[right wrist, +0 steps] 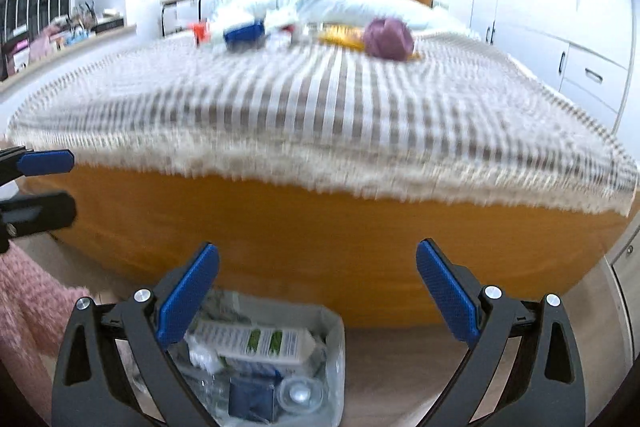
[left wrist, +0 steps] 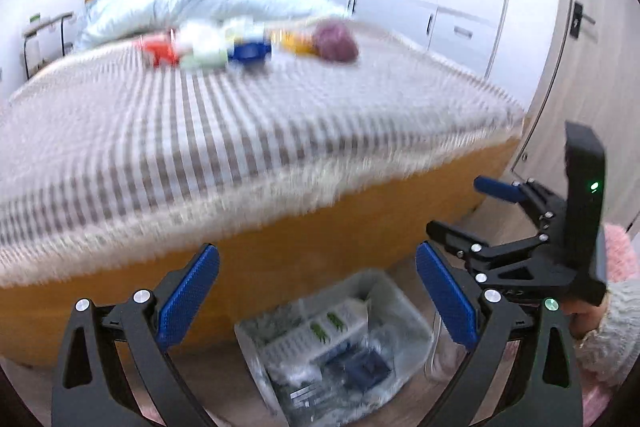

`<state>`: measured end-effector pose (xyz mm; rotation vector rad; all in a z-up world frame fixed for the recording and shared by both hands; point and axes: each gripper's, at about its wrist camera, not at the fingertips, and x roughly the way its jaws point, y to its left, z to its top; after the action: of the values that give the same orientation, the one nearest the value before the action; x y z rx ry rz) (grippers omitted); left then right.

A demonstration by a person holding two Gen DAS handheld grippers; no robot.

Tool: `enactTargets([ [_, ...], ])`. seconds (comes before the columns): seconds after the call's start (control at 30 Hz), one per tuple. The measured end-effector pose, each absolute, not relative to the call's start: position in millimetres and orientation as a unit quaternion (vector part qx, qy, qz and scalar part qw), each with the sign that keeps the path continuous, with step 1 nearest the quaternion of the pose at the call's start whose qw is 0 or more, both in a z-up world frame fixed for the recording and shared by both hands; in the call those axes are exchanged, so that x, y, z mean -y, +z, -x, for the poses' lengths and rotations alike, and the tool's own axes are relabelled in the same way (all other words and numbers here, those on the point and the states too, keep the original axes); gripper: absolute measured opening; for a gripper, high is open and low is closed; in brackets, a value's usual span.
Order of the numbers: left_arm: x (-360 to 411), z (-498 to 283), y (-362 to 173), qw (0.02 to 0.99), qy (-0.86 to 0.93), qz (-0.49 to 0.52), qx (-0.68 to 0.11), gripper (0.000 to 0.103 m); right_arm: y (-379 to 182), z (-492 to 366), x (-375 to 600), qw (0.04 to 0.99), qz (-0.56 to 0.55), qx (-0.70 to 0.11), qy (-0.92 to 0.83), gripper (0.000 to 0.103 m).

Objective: Collect trash
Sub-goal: 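Raise both tools from the bin and turn toward the bed, then move both open tools toward the pile of trash on the bed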

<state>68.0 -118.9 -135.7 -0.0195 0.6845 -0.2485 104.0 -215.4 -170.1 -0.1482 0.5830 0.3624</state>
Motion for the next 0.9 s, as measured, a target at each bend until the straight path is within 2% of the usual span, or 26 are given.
enactTargets([
  [0.2, 107.8, -74.2, -97.7, 0.958, -0.112, 0.004, -0.265, 0.095, -129.9, -114.9, 215.9, 0.956, 0.067, -0.225, 0.174, 0.095],
  [0.9, 78.1, -162.7, -33.2, 0.98, -0.112, 0.043, -0.158, 0.095, -43.7, -194.8, 203.3, 0.98, 0.039, -0.099, 0.167, 0.095],
])
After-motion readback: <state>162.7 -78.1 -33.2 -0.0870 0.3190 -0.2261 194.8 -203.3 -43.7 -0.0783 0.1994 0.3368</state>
